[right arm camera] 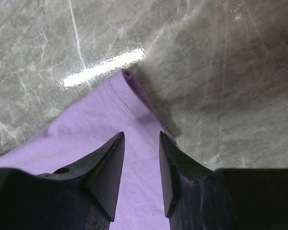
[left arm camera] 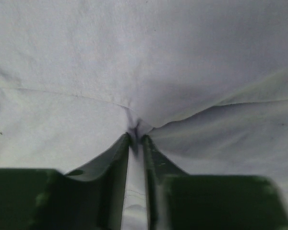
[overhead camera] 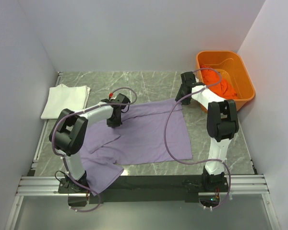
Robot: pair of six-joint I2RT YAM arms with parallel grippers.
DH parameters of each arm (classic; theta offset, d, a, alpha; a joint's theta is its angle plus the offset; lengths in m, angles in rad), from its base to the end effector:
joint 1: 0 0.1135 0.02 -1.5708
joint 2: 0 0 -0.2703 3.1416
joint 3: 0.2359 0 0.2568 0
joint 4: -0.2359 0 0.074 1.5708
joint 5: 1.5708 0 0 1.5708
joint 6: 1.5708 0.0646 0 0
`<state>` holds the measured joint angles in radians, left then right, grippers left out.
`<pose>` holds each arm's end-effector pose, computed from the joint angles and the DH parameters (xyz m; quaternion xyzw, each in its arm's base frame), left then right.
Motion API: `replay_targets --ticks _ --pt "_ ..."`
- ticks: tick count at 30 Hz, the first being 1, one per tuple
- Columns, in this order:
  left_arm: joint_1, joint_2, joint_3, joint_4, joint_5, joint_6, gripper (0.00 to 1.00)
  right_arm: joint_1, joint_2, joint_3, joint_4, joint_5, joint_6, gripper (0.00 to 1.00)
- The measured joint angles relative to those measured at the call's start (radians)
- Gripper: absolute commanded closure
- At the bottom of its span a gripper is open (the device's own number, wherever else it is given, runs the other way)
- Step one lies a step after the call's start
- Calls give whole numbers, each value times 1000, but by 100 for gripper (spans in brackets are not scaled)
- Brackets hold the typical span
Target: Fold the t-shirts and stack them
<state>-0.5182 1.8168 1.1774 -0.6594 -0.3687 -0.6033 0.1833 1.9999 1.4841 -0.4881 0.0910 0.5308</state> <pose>0.3226 -0.1571 0.1455 -0.0663 0.9720 0.0829 0.2095 0.4470 0.0769 0.1717 0.1783 0.9425 0.0567 0.2770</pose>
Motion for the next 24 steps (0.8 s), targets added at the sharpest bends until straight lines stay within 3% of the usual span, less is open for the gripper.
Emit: replay_targets --ticks 2,9,24 --pt "-3 0 0 -1 -1 -2 89 0 0 0 -2 7 1 58" --pt "-5 0 0 -8 -5 -3 99 0 0 -1 -8 24 4 58" --pt "-5 -8 0 -11 -7 -7 99 0 0 -56 -16 23 5 58"
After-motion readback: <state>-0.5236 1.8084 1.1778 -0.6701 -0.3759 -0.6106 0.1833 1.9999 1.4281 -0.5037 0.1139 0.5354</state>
